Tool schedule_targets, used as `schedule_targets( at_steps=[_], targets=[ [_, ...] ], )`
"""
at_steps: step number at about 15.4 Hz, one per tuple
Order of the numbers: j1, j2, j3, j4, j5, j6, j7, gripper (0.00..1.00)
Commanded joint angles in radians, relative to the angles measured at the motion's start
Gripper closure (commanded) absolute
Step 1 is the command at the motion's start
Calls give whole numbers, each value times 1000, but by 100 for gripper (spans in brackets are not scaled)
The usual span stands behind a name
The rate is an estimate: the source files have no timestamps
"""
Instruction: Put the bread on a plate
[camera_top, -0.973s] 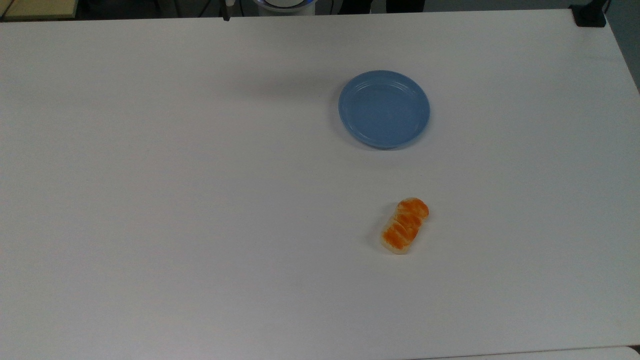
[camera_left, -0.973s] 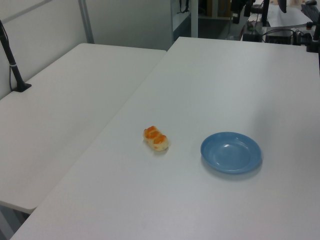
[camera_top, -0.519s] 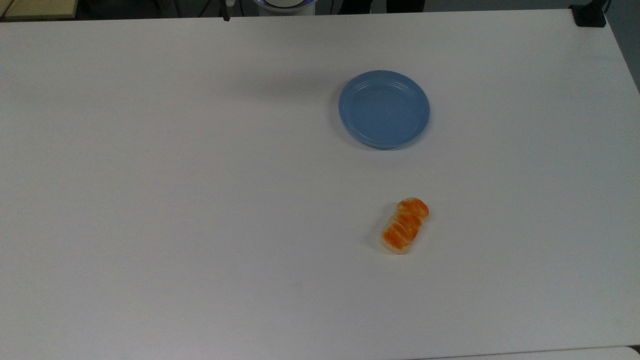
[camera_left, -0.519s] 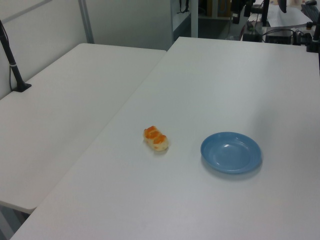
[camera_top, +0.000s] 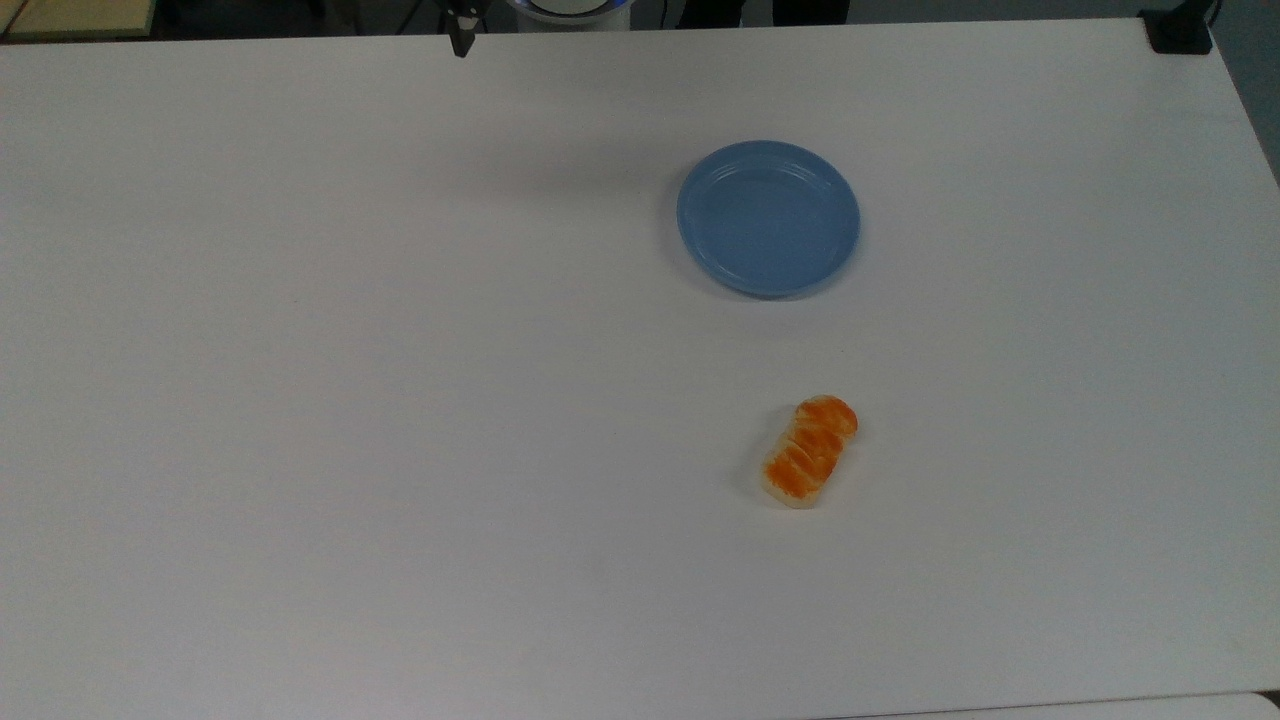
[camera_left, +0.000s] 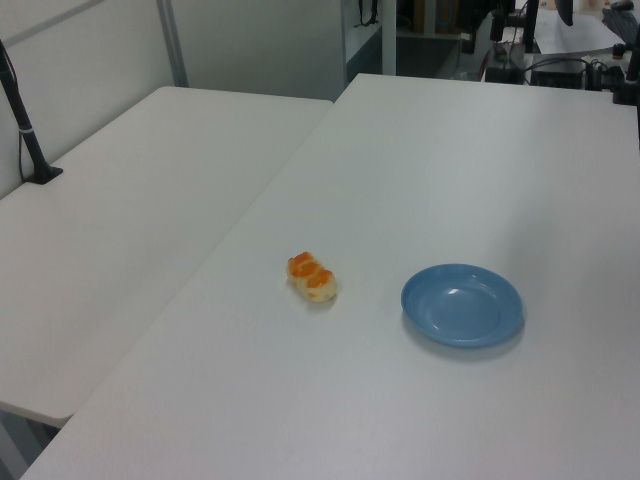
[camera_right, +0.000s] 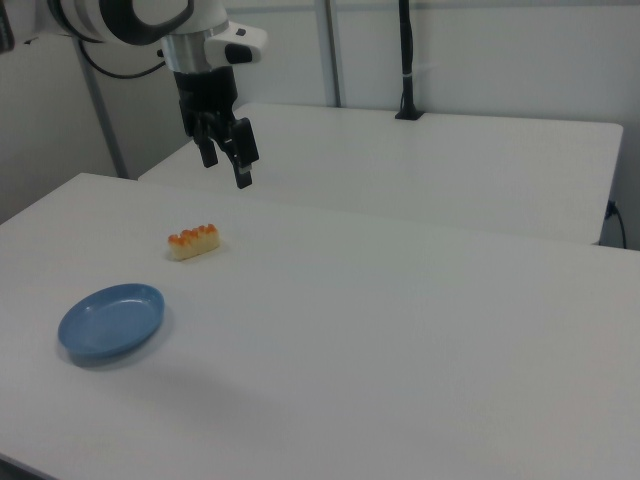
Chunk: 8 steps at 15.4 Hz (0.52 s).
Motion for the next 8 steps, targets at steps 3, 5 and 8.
schedule_targets(
  at_steps=[3,5,8],
  targets=[
    [73,34,0,-61,23,126,228,0],
    [104,63,0,-54,22,145,254,0],
    [151,109,0,-51,22,186,302,0]
  ],
)
